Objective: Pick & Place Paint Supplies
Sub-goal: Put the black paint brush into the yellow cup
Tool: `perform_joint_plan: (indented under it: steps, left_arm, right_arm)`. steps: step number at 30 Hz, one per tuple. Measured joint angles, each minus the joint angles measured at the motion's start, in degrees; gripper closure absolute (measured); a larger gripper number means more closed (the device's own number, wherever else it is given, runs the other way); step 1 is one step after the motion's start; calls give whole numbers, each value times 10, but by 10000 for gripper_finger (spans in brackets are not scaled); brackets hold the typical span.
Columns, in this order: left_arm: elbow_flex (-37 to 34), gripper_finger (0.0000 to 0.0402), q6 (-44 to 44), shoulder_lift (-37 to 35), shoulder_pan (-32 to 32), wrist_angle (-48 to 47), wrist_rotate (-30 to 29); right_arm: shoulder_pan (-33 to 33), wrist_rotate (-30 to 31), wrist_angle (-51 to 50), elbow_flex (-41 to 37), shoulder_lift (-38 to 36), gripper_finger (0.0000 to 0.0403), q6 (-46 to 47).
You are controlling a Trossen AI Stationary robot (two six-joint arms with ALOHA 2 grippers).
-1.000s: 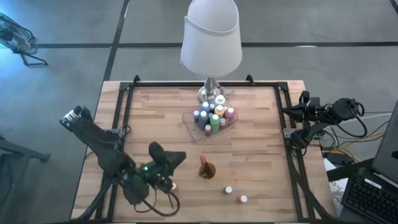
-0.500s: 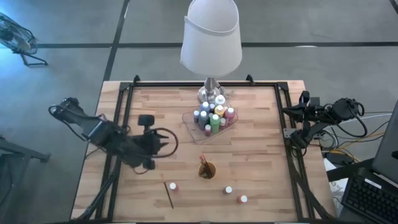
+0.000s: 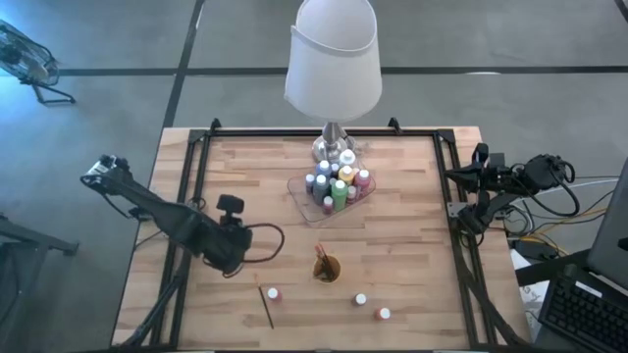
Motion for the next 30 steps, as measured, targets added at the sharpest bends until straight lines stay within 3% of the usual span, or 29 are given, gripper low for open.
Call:
perform_joint_plan:
  steps: [8, 11, 16, 30]
  left_arm:
    - [-135, 310, 54, 1, 0, 91, 23]
    - [-168, 310, 69, 1, 0, 152, 59]
    - [-201, 310, 120, 1, 0, 247, 122]
    - [-270, 310, 161, 2, 0, 394, 159]
  right_arm:
    - [0, 0, 0, 0, 0, 394, 0]
    - [0, 0, 0, 0, 0, 394, 0]
    - [0, 0, 0, 0, 0, 394, 0]
    - [0, 0, 0, 0, 0, 394, 0]
